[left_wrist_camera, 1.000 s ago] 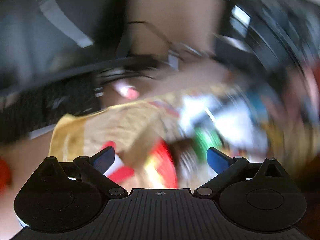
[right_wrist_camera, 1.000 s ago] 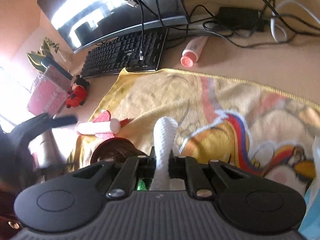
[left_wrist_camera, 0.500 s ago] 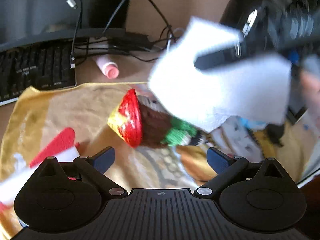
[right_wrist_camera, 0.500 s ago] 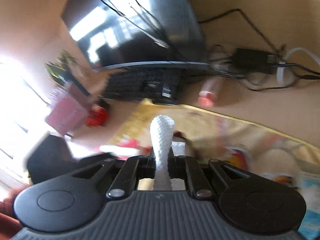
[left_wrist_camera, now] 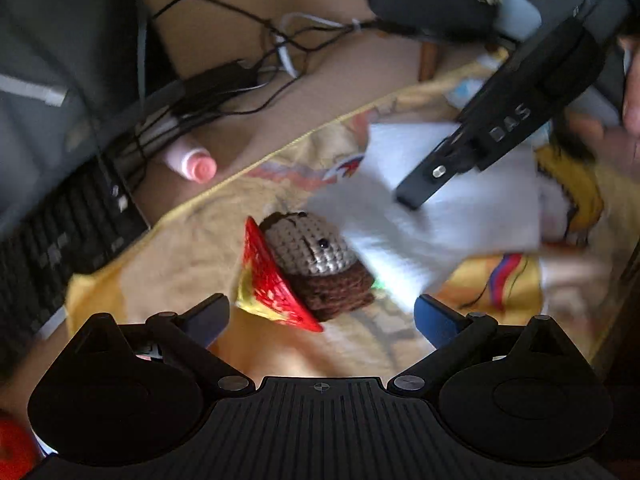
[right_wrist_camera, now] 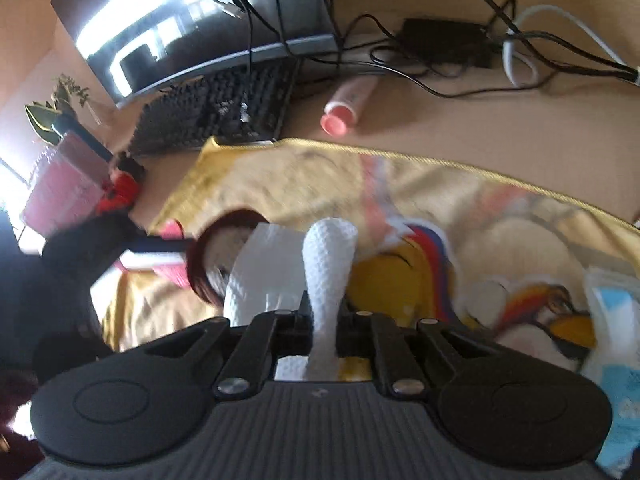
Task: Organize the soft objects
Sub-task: 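Turn the red container with the left gripper while the right gripper wipes it with the towel, then wipe the crochet doll and container rim with the towel in the right gripper while the left gripper holds it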
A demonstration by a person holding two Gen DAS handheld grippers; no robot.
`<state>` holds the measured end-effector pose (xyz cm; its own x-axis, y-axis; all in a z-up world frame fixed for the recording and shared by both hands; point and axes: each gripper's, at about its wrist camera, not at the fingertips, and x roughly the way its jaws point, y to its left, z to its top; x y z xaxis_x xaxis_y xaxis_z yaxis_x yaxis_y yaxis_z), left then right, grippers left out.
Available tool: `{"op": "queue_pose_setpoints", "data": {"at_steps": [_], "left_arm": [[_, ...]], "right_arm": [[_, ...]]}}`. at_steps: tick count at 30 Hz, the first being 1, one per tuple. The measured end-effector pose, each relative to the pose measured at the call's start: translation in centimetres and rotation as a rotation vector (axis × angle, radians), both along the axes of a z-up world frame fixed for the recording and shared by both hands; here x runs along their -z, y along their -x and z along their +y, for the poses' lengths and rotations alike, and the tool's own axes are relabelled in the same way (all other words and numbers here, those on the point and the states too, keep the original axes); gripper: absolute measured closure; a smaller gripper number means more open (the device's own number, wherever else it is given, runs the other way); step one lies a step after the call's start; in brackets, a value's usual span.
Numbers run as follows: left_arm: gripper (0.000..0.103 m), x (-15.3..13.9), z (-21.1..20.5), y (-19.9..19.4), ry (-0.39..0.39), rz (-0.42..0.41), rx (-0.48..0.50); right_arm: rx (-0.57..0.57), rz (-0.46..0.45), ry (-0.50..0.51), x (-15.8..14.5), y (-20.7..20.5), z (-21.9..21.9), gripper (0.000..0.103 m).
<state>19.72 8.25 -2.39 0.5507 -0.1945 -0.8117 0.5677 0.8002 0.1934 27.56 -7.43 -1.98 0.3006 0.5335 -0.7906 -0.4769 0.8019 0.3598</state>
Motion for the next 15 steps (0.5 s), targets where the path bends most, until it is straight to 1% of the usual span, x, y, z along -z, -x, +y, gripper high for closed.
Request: {"op": "queue_pose_setpoints", "data": {"at_steps": [2, 4, 8, 11, 12, 15], "left_arm": [[0.002, 0.0, -0.4, -0.1, -0.071, -0.017, 0.063], [0.002, 0.2, -0.9, -0.1, -0.138, -0.049, 0.132], [0.002, 0.8, -1.5, 0.1, -0.261, -0.1, 0.314], [0.002, 2.3, -2.1, 0.1, -0.405, -0.132, 0.434], [0.001, 2.8, -2.2, 0.0, -0.447, -0.137, 0.455], [0.0, 3.1, -2.4, -0.9, -0.479, -0.151, 0.475]], "right_arm": [[0.006, -0.011, 0.027, 0.4, 0.4, -0.6, 0.094], [0.023, -0.002, 0.038, 0.7, 0.5, -1.2, 0.094], [0.044, 0.016, 0.024, 1.2, 0.8, -1.9, 0.094], [0.049, 0.002, 0.033, 1.1, 1.0, -1.8, 0.094], [0.051, -0.006, 0.038, 1.1, 1.0, -1.7, 0.094], [0.04, -0.041, 0.041, 0.5, 1.4, -1.4, 0.093]]}}
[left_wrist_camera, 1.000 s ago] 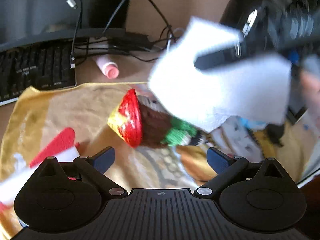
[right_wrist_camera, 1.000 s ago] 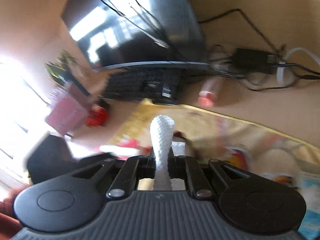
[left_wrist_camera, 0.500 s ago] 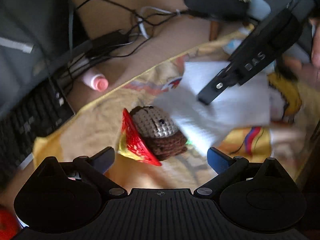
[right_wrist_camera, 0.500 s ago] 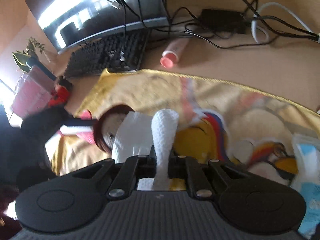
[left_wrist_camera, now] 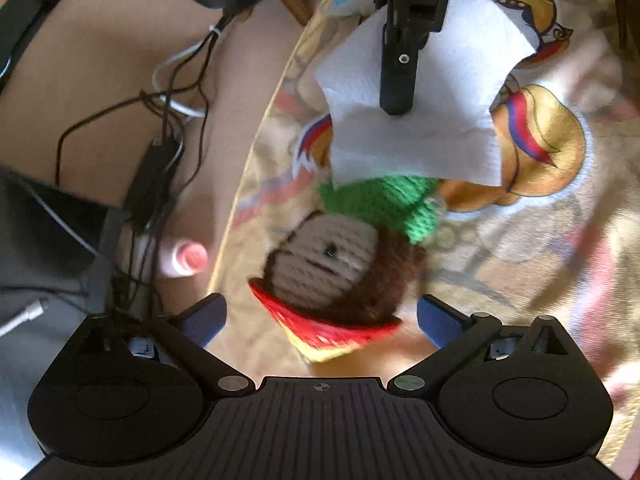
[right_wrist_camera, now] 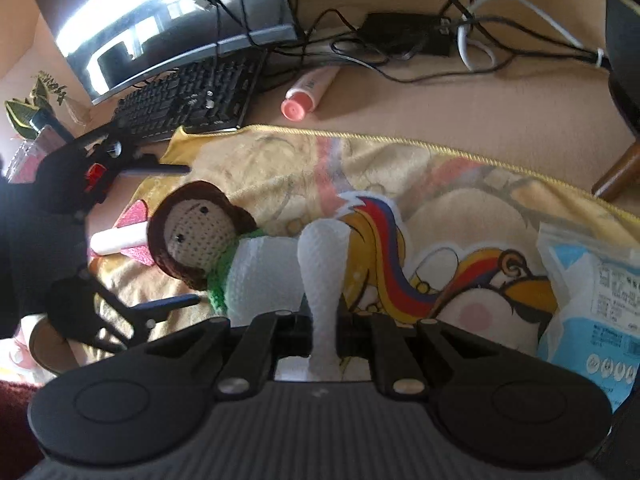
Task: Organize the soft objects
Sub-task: 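Wipe the crochet doll and container rim with the towel in the right gripper while the left gripper holds it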
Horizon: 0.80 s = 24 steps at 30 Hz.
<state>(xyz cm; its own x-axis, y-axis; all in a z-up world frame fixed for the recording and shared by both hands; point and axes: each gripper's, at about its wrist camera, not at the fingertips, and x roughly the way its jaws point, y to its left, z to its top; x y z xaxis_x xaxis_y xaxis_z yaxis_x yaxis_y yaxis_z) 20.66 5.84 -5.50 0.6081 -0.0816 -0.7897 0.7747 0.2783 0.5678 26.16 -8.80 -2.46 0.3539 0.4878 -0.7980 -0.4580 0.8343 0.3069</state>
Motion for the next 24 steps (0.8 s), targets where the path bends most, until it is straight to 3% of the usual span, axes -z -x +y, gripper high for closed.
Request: {"op": "queue_pose_setpoints", "data": {"at_steps": [2, 5, 8, 12, 15, 17, 19, 20, 22, 24], "left_arm": [[0.0, 0.1, -0.1, -0.8, -0.005, 0.002, -0.006], [0.0, -0.2, 0.4, -2.7, 0.079, 0.093, -0.068], [0.0, -0.5, 1.5, -4.6, 0.222, 0.237, -0.224], [0.001, -0.4, 3.1, -5.4, 0.388, 0.344, -0.411], [0.02, -0.5, 4.0, -5.0, 0.524, 0.416, -0.552], [0.019, -0.7, 4.9, -5.0, 0.639, 0.497, -0.681], [0.01, -1.0, 5.8, -4.5, 0.791, 0.585, -0.792], [0.01, -1.2, 6.1, -4.2, 0.845, 0.61, -0.829], [0.009, -1.5, 6.5, -3.5, 0.916, 0.6, -0.887], [0.009, -2.0, 6.9, -3.0, 0.942, 0.54, -0.924]], "right_arm": [[-0.008, -0.024, 0.0, -0.5, 0.3, 0.1, 0.093], [-0.014, -0.039, -0.012, -0.8, 0.6, 0.2, 0.093], [-0.003, -0.045, -0.025, -1.1, 0.6, -0.2, 0.093], [0.016, -0.047, -0.038, -1.5, 0.5, -0.7, 0.093], [0.012, -0.055, -0.039, -1.7, 0.4, -0.9, 0.093], [-0.002, -0.07, -0.035, -2.0, 0.5, -0.8, 0.093], [-0.036, -0.08, -0.029, -2.4, 0.8, -0.4, 0.093], [-0.061, -0.08, -0.027, -2.7, 1.0, -0.2, 0.093], [-0.118, -0.071, -0.027, -3.0, 1.8, 0.3, 0.093], [-0.178, -0.065, -0.019, -3.3, 2.8, 1.0, 0.093]]}}
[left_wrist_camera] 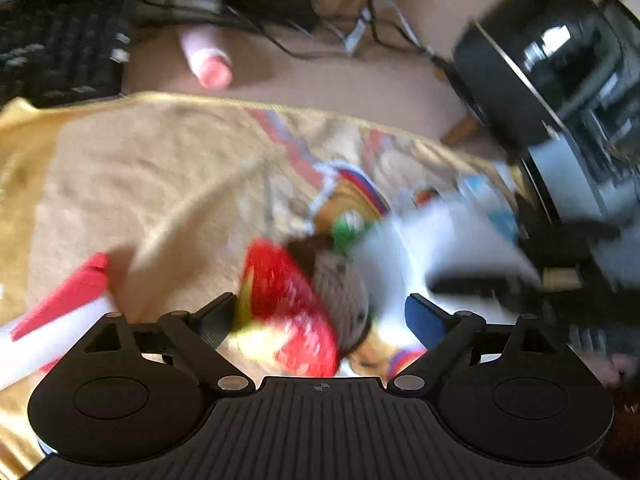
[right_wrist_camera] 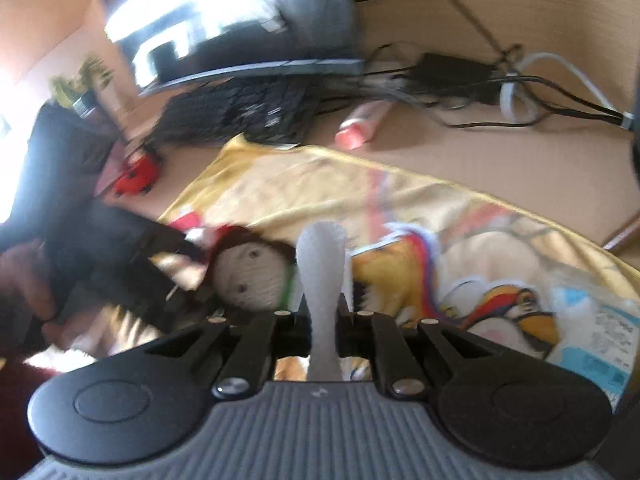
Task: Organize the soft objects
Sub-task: 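Wipe the crochet doll and container rim with the towel in the right gripper while the left gripper holds it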
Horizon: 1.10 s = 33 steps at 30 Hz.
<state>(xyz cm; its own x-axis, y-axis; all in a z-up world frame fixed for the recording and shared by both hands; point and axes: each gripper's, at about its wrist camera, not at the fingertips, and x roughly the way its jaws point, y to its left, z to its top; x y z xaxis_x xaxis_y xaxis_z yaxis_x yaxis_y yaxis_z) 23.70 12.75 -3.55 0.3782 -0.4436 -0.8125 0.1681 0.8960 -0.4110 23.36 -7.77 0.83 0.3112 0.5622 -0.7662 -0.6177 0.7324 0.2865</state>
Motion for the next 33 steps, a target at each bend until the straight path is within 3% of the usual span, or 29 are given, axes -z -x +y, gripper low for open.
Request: {"op": "queue_pose_setpoints", "data": {"at_steps": [5, 11, 16, 18, 21, 26, 31, 33], "left_arm": [[0.008, 0.1, 1.8, -0.1, 0.028, -0.01, -0.122], [0.005, -0.7, 3.9, -0.3, -0.034, -0.065, -0.202], [0.003, -3.1, 2.7, 0.7, -0.067, -0.178, 0.0], [0.003, -3.3, 1.8, 0.7, -0.075, -0.188, 0.09], [0.003, -2.7, 0.8, -0.1, -0.124, -0.167, 0.148], [0.002, -1.4, -0.1, -2.1, -0.217, -0.162, 0.135], [0.003, -2.5, 0.8, -4.3, -0.268, -0.229, 0.025], [0.003, -2.4, 1.5, -5.3, -0.263, -0.217, -0.01]], "right_arm": [[-0.128, -0.024, 0.064, -0.1, 2.9, 2.4, 0.093], [-0.162, -0.085, 0.137, -0.1, 4.3, 4.1, 0.093], [-0.159, -0.114, 0.16, -0.5, 4.4, 4.2, 0.093], [-0.137, -0.116, 0.158, -0.6, 4.2, 4.0, 0.093], [-0.101, -0.116, 0.139, -0.9, 4.0, 3.5, 0.093], [-0.048, -0.112, 0.095, -1.5, 3.7, 2.9, 0.093], [0.034, -0.087, 0.072, -1.7, 2.9, 0.9, 0.093], [0.088, -0.068, 0.056, -1.8, 2.3, -0.2, 0.093]]}}
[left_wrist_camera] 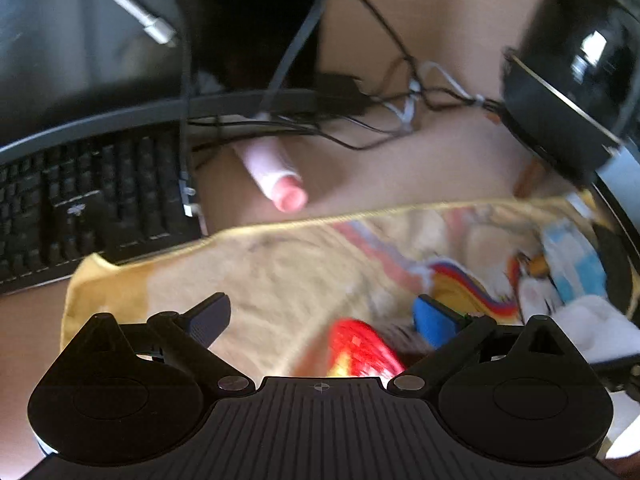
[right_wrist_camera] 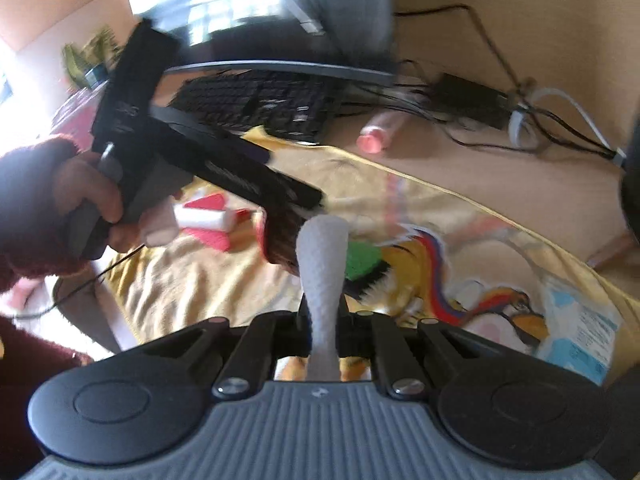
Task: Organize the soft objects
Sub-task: 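Wipe the crochet doll and container rim with the towel in the right gripper while the left gripper holds it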
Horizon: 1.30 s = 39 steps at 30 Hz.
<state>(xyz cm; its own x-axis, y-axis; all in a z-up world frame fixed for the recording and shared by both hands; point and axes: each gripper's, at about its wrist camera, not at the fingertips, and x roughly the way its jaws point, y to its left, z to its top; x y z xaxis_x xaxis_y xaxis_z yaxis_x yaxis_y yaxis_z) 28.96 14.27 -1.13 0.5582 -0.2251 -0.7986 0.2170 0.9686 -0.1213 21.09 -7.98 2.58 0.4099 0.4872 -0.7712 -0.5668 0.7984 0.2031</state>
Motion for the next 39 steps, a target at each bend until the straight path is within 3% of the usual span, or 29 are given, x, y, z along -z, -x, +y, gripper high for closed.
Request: {"op": "queue_pose_setpoints", "data": {"at_steps": [4, 8, 10, 14, 16, 19, 24, 27, 31, 35, 38, 39], "left_arm": [[0.003, 0.9, 1.2, -1.7, -0.037, 0.017, -0.045], [0.003, 2.0, 1.8, -2.8, -0.047, 0.043, -0.054], [0.003, 2.0, 2.3, -2.8, -0.023, 0.045, -0.063], [0.003, 1.0, 2.9, -1.3, 0.034, 0.036, -0.036], [0.003, 0.4, 2.7, 0.2, 0.048, 0.015, 0.01], [0.002, -0.3, 1.7, 3.0, 0.044, -0.049, 0.143], [0.002, -0.3, -2.8, 8.3, -0.182, -0.223, 0.486], [0.001, 1.4, -6.1, 9.2, -0.357, -0.232, 0.628], [0.0, 3.7, -9.1, 8.3, -0.481, -0.22, 0.741], [0.001, 3.7, -9.5, 6.6, -0.429, -0.175, 0.773], [0.004, 3.4, -8.5, 5.6, -0.304, -0.046, 0.672], [0.012, 3.3, -8.3, 5.8, -0.295, -0.042, 0.617]], "right_arm": [[0.082, 0.029, -0.144, -1.0, -1.4, -1.1, 0.093], [0.049, 0.109, -0.412, -2.1, -3.5, 0.0, 0.093], [0.009, 0.135, -0.39, -1.7, -4.1, 1.9, 0.093], [-0.096, 0.129, -0.154, 1.0, -2.9, 5.5, 0.093], [-0.118, 0.152, -0.093, 2.6, -2.3, 5.7, 0.093], [-0.104, 0.172, -0.088, 3.4, -2.1, 4.7, 0.097], [0.017, 0.151, -0.019, 4.2, -2.5, 0.9, 0.095], [0.117, 0.165, -0.041, 4.4, -2.5, -2.2, 0.095], [0.224, 0.17, -0.116, 4.3, -2.9, -5.4, 0.095], [0.274, 0.154, -0.15, 4.1, -1.9, -7.1, 0.095], [0.305, 0.154, -0.174, 4.1, -1.1, -7.9, 0.095], [0.316, 0.152, -0.183, 4.1, -0.9, -8.3, 0.095]]}}
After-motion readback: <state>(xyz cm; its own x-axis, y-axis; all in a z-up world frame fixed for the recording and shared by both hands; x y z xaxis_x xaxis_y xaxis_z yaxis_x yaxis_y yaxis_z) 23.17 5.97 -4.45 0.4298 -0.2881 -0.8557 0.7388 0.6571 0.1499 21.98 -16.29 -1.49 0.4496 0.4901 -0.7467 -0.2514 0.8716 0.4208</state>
